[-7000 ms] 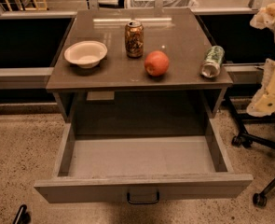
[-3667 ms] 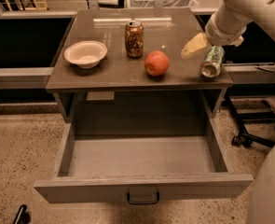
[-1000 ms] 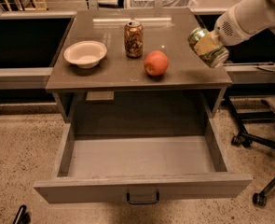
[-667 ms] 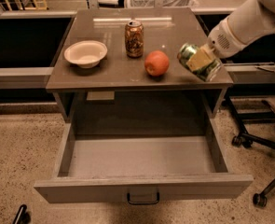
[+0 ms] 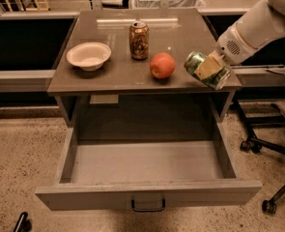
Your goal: Place green can into top drawer
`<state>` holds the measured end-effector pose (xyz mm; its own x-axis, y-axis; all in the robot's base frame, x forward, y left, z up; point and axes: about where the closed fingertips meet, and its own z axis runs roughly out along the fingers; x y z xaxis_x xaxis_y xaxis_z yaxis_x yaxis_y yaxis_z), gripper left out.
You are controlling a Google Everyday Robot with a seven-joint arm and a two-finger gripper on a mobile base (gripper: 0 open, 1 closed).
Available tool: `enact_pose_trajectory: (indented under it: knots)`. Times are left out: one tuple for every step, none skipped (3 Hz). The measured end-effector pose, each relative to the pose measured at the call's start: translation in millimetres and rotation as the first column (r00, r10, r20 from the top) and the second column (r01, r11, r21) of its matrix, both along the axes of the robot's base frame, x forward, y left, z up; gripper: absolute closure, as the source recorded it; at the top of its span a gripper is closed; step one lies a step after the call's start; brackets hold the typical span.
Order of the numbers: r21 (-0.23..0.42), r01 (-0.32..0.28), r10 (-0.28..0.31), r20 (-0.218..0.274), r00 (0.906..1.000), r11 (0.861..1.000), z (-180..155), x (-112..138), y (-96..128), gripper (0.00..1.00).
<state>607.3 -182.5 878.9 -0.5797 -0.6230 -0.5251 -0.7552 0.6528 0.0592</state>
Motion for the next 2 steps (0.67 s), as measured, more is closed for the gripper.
enact_pose_trajectory:
  knots:
    - [-0.019, -0.243, 0.242, -0.026, 0.9698, 0.970, -35.3, -39.0, 43.1, 1.00]
    - [0.043, -0.504, 0.506, -0.049, 0.8614, 0.863, -61.3, -91.6, 95.7, 1.00]
